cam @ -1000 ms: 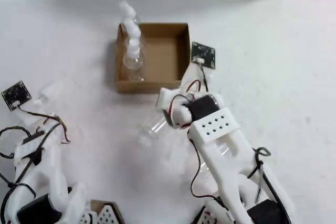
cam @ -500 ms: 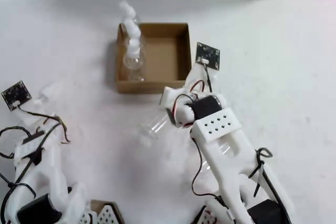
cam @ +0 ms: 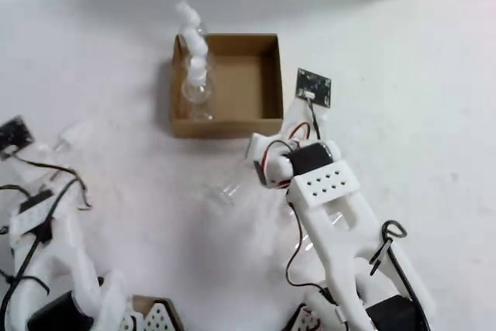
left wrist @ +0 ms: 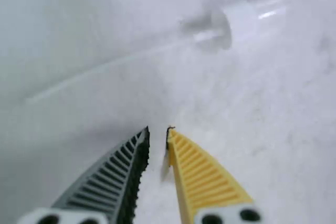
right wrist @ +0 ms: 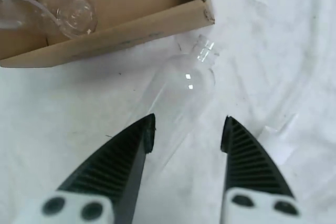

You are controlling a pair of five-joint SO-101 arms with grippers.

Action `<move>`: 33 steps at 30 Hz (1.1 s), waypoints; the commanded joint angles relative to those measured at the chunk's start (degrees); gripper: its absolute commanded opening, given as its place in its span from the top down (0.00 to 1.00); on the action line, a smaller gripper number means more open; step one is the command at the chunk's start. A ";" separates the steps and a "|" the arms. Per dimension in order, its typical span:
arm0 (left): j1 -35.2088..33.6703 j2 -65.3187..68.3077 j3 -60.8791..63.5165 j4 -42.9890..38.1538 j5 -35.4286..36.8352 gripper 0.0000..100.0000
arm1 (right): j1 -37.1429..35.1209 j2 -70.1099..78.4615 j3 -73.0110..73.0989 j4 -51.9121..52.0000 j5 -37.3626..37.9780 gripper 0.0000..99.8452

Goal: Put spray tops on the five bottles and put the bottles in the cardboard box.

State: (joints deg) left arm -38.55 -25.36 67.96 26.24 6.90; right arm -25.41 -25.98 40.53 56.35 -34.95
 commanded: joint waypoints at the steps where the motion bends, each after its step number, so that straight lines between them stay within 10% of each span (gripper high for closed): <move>1: -2.42 -7.43 -6.68 8.26 -1.23 0.94 | 0.57 -2.15 -0.44 -1.27 1.49 0.82; 12: 10.51 -29.67 -11.16 30.51 -1.14 0.94 | 1.10 -2.59 1.32 -1.45 2.02 0.82; 33: 16.48 -32.48 -2.64 31.38 2.29 0.94 | 1.10 -2.68 1.32 -1.36 2.11 0.82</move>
State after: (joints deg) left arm -22.64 -56.31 65.67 57.45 8.48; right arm -24.79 -26.68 42.46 55.91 -33.36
